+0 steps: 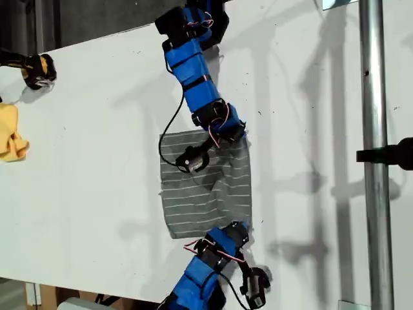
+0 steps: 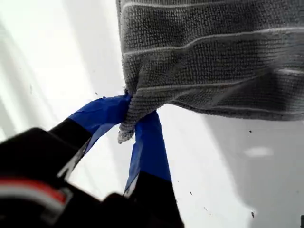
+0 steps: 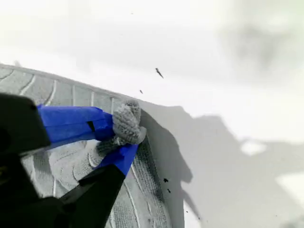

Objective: Grasp corners of a towel and fold twice.

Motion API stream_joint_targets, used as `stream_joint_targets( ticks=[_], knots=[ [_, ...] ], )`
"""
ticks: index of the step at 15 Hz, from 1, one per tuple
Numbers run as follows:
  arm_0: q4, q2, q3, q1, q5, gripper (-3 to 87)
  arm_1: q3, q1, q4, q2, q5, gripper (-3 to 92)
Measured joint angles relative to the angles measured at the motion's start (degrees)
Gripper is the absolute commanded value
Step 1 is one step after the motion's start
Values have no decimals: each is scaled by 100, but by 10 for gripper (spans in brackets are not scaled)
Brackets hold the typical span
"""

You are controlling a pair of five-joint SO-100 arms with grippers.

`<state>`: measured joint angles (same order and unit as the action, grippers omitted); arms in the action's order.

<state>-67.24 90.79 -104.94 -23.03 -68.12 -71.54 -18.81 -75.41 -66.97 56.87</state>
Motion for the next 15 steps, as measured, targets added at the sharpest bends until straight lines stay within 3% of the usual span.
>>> stream_joint_targets(
  ticks=[4,8,15],
  knots=[
    [-9,475,308,-53,650,-16,0,-158,141,-220,-264,-2],
    [-44,703,255,44,598,-16,0,-123,185,-220,-360,-2],
    [-334,2197,-606,1811,1248,-16,-26,1397,220,-1318,-1063,-2]
  ],
)
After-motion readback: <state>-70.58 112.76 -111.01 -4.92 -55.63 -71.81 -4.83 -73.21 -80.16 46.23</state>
